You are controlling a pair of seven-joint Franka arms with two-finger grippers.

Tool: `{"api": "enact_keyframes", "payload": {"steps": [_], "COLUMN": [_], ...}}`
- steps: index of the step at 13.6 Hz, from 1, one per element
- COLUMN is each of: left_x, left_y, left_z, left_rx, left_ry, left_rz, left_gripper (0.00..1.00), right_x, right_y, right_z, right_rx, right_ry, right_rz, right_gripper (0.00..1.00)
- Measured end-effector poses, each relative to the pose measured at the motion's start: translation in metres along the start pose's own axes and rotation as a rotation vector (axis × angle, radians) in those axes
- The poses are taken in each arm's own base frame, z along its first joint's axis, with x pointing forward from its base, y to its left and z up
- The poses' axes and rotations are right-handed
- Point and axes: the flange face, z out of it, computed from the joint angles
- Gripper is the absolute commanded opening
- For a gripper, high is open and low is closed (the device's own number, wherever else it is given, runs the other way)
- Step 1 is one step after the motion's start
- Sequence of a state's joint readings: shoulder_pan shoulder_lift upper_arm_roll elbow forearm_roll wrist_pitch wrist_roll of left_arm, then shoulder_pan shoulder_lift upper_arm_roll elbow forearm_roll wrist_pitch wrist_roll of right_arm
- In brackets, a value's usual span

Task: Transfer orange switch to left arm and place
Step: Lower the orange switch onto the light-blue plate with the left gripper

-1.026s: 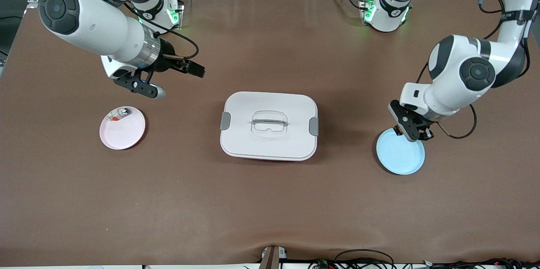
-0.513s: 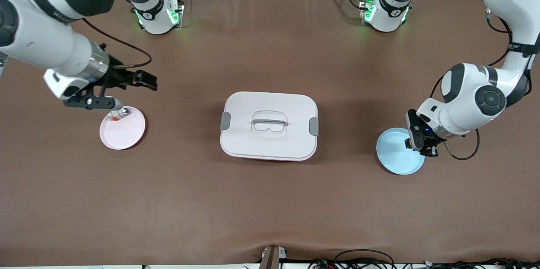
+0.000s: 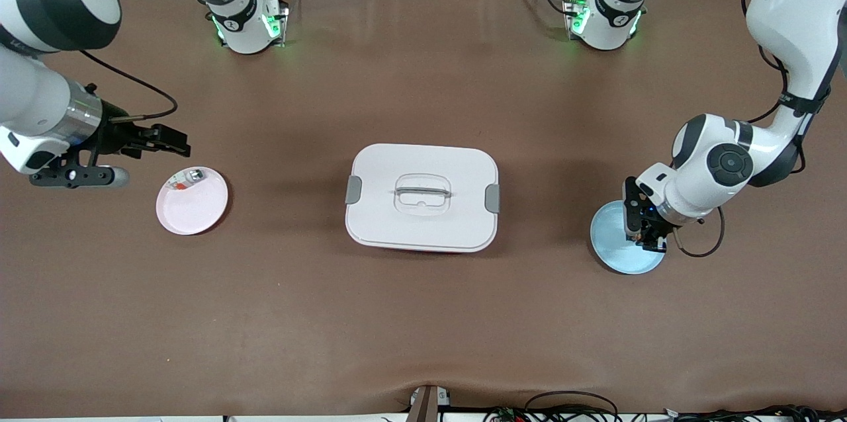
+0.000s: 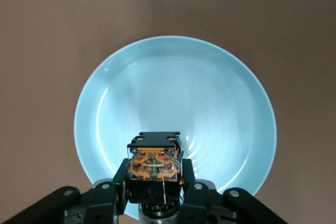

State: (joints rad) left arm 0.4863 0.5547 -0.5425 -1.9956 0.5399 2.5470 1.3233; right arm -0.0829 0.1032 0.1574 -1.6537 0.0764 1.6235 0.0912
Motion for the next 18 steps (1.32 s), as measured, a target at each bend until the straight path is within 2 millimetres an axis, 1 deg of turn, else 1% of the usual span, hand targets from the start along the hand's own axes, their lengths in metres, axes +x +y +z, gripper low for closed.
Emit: {"api": "enact_keyframes", "payload": {"steps": [2,3,5,9,12,13,14,15,18], "left_x": [-0.01,-0.014,-0.015,-0.008,-0.005,-0.004,-0.004,-0.004,-0.006], "left_y": [0.007,0.01,0.013,0.012,0.011,0.011,0.011,0.011,0.011], "left_z": [0.014,0.019,0.028,0.028,0.028,0.028,0.028,0.028,0.028], "left_rx": [0.015,0.02,0.02,0.022,0.022,0.023,0.023,0.022,0.023], "left_ry": [0.009,0.012,0.018,0.024,0.025,0.025,0.026,0.026,0.025], "left_rz": [0.003,0.007,0.013,0.023,0.029,0.029,0.03,0.03,0.028], "left_gripper": [0.0,0.0,0.0,0.0,0.0,0.18,0.62,1.0,1.0], "right_x": [-0.003,-0.008,-0.024,-0.06,-0.07,-0.07,-0.07,-0.069,-0.064], "right_y": [0.008,0.01,0.009,0.006,0.011,0.014,0.017,0.018,0.02], "right_z": [-0.002,-0.005,-0.012,-0.023,-0.034,-0.036,-0.038,-0.04,-0.05], "right_rx": [-0.005,-0.008,-0.019,-0.04,-0.044,-0.043,-0.043,-0.042,-0.038], "right_ry": [0.015,0.029,0.073,0.11,0.13,0.135,0.138,0.142,0.163], "right_rz": [0.013,0.016,0.016,0.014,0.026,0.032,0.036,0.039,0.042], "right_gripper": [1.0,1.0,1.0,1.0,1.0,1.0,1.0,1.0,1.0]}}
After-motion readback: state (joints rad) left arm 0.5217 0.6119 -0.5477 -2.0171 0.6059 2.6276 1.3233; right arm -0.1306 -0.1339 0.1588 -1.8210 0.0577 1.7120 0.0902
